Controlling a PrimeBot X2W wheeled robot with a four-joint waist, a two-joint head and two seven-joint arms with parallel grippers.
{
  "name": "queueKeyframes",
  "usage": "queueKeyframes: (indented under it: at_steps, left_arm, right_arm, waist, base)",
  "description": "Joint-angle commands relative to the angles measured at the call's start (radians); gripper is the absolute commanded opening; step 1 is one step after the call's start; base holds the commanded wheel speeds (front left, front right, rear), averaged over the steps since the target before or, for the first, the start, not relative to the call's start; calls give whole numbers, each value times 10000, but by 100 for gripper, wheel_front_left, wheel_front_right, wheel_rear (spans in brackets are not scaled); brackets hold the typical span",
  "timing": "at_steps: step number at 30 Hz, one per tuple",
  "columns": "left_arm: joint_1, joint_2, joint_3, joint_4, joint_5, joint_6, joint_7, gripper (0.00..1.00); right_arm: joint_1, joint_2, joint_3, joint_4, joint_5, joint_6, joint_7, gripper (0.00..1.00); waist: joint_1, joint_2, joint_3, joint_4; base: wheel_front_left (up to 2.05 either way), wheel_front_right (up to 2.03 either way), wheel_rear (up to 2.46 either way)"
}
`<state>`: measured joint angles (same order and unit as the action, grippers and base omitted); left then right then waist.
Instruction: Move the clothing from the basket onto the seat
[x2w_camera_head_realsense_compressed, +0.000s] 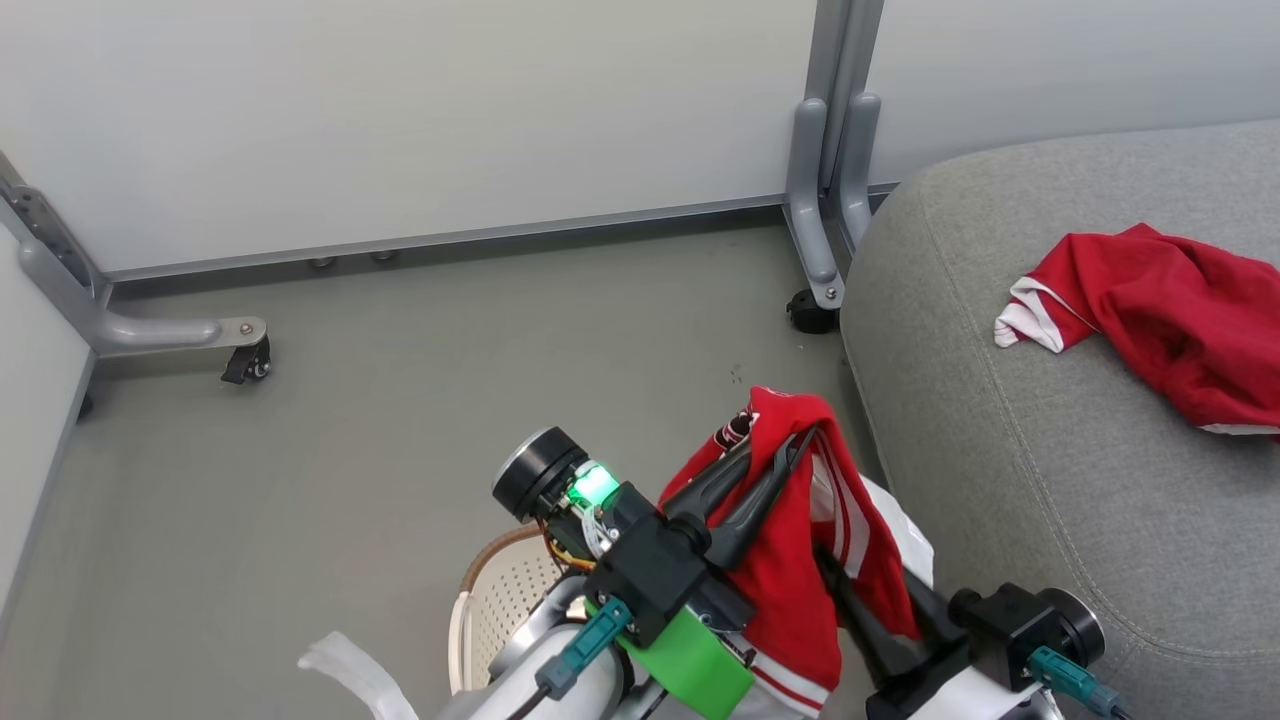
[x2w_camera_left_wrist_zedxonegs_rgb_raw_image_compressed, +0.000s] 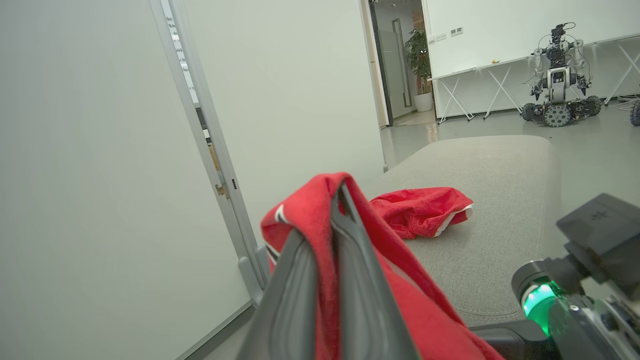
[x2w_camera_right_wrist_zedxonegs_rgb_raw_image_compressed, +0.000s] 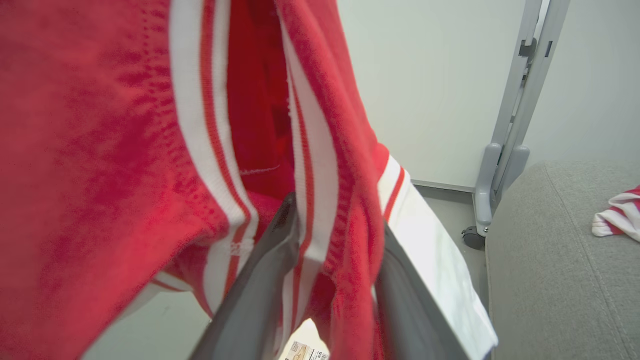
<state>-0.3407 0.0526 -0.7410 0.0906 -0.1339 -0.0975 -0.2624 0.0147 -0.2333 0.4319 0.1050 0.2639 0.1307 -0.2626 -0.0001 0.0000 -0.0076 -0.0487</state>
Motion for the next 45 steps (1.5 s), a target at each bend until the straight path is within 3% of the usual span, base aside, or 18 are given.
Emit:
queueKeyframes:
  at_steps: [1, 13, 14, 15, 18, 20, 21, 22, 23, 45]
  left_arm:
    - [-168, 5, 33, -29, -72, 4, -34, 0]
    - [-46, 20, 281, 484, -209, 180, -34, 0]
    - [-47, 20, 301, 520, -203, 205, -34, 3]
    - [-33, 17, 304, 571, -215, 214, -32, 19]
    - [-21, 13, 297, 640, -214, 213, -34, 20]
    - [-1, 13, 309, 714, -219, 214, -34, 30]
    - [8, 11, 324, 748, -249, 227, -34, 47]
    - [12, 9, 345, 774, -272, 247, -32, 82]
    - [3, 7, 374, 761, -266, 290, -34, 100]
    - [-197, 9, 465, 1114, -222, 469, -34, 100]
  right_arm:
    - [-104, -6, 46, 55, 89, 1, -34, 0]
    - [-131, 23, 139, 59, 297, 1, -34, 0]
    - [-121, 21, 139, 80, 313, 1, -34, 0]
    - [-123, 18, 126, 103, 303, 1, -34, 0]
    - [-144, 28, 100, 129, 296, 1, -34, 0]
    - [-152, 39, 101, 132, 310, 1, -34, 0]
    - [-149, 41, 94, 144, 320, 1, -34, 0]
    - [-147, 40, 91, 154, 319, 1, -34, 0]
    - [-144, 38, 89, 162, 316, 1, -34, 0]
    - [-117, 50, -31, 220, 416, 1, -34, 0]
  waist:
    - [1, 0, 16, -19]
    - [1, 0, 90, -136]
    - [1, 0, 101, -139]
    - [1, 0, 114, -142]
    - [1, 0, 145, -146]
    - [1, 0, 164, -150]
    - [1, 0, 173, -150]
    - [1, 0, 180, -151]
    - [1, 0, 187, -151]
    - [1, 0, 213, -213]
  base:
    - [0, 0, 0]
    - [0, 0, 0]
    - [0, 0, 0]
    - [0, 0, 0]
    - [0, 0, 0]
    - [0, 0, 0]
    - [0, 0, 0]
    - [0, 0, 0]
    - [0, 0, 0]
    - [0, 0, 0]
